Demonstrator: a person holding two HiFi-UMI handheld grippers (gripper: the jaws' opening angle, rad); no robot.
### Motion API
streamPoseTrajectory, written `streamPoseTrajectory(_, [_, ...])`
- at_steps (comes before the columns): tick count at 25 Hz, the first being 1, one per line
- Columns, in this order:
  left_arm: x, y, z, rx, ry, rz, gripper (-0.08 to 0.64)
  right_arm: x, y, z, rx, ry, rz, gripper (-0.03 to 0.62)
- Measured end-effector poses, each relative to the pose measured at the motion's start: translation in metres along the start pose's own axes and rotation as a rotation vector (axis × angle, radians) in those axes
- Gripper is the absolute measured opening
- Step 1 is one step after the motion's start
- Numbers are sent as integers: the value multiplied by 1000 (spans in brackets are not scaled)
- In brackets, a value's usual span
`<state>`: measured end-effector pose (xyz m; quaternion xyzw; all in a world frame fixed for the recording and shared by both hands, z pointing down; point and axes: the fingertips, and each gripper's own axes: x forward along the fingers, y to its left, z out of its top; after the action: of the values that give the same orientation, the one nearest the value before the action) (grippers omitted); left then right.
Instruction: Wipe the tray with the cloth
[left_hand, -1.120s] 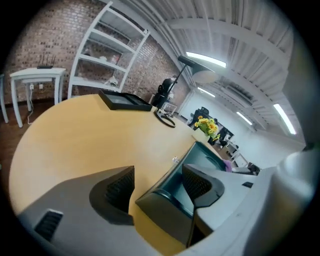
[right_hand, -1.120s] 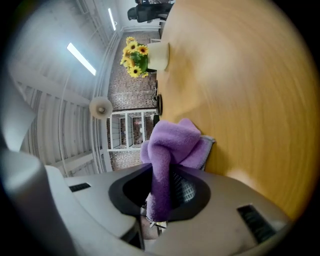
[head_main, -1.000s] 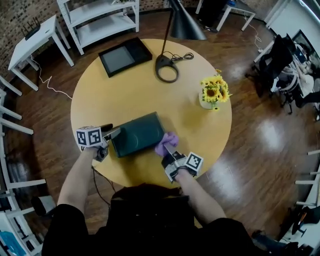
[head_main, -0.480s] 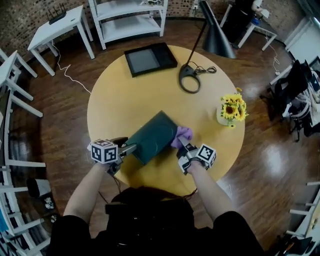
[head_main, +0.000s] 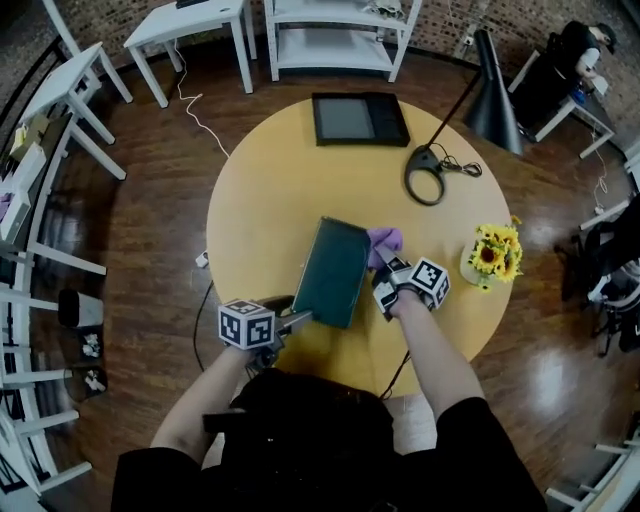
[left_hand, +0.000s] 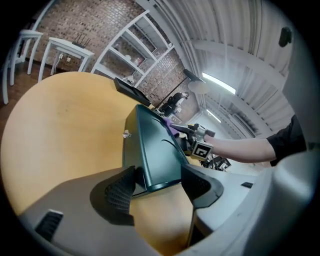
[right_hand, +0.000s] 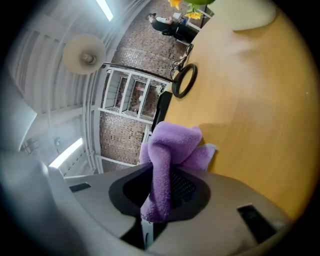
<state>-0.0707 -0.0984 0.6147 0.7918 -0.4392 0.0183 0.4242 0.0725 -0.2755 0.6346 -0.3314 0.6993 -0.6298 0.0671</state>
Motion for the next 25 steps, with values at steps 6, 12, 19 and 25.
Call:
streamPoseTrajectory(6, [6, -21, -20, -37, -53, 35, 276, 6, -3, 3, 12, 41, 11, 75])
streamPoseTrajectory(12, [3, -19, -23, -30, -35, 37, 281, -12, -9, -26, 29, 88, 8, 75])
streamPoseTrajectory(19, [4, -18, -22, -19, -20, 15, 281, -53, -21, -71, 85, 108, 45, 75])
streamPoseTrajectory(25, [4, -17, -22, -28, -22, -12, 281, -84, -15, -101, 188, 80, 98, 75])
